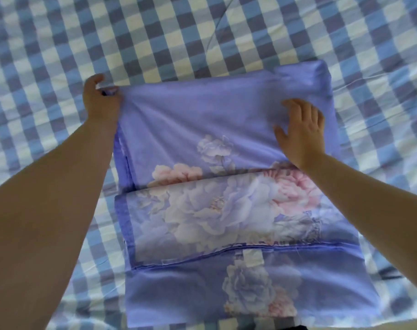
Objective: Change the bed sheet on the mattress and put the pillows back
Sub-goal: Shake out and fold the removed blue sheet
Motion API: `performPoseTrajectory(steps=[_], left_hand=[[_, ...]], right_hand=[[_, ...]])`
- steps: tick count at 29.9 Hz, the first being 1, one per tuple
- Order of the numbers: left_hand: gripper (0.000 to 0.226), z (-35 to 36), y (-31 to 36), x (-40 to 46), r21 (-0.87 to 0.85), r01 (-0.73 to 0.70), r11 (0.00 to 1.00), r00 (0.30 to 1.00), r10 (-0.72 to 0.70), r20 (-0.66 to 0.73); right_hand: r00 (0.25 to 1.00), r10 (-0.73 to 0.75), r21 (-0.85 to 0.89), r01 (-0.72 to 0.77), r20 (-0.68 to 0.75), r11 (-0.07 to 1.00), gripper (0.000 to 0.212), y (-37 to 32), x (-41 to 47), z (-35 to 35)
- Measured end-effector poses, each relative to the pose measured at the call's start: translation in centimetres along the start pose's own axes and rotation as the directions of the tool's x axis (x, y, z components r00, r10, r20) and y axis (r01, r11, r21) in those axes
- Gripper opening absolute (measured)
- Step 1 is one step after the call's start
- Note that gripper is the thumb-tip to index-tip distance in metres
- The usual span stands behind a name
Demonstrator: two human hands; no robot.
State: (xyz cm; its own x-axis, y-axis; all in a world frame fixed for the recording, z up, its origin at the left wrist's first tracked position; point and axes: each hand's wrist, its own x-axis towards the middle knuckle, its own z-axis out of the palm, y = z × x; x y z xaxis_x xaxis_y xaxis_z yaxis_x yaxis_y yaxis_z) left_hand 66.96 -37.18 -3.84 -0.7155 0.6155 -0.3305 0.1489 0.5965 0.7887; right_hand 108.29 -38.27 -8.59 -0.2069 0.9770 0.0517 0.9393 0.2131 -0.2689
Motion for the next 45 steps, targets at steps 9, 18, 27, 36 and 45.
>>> performPoseTrajectory(steps=[9, 18, 27, 36, 45], left_hand=[[0.058, 0.3, -10.2, -10.6, 0.669, -0.351, 0.655, 0.928, 0.149, 0.341], [0.047, -0.3, -7.4, -5.1, 0.282, 0.334, 0.899, 0.916, -0.381, 0.128], [0.017, 0.4, -5.1, -3.2, 0.416, 0.397, 0.818, 0.886, -0.460, 0.060], [0.022, -1.9, -4.3, -4.1, 0.782, -0.259, 0.566, 0.958, 0.255, 0.133], [0.017, -0.9, -5.1, -2.0, 0.327, 0.076, 0.942, 0.997, -0.070, -0.029]], right_hand=[[0.909, -0.360, 0.046, 0.359, 0.211, 0.932, 0.038, -1.8, -11.0, 1.9], [0.839, -0.077, -0.059, 0.129, 0.539, 0.990, 0.057, -2.7, -10.8, 1.5], [0.701, 0.156, -0.370, 0.164, 0.696, 0.915, 0.052, -7.2, -5.1, 1.9], [0.649, 0.162, -0.413, 0.255, 0.743, 0.874, 0.057, -8.0, -3.6, 2.9], [0.640, 0.141, -0.435, 0.329, 0.755, 0.838, 0.055, -8.0, -3.1, 3.2]])
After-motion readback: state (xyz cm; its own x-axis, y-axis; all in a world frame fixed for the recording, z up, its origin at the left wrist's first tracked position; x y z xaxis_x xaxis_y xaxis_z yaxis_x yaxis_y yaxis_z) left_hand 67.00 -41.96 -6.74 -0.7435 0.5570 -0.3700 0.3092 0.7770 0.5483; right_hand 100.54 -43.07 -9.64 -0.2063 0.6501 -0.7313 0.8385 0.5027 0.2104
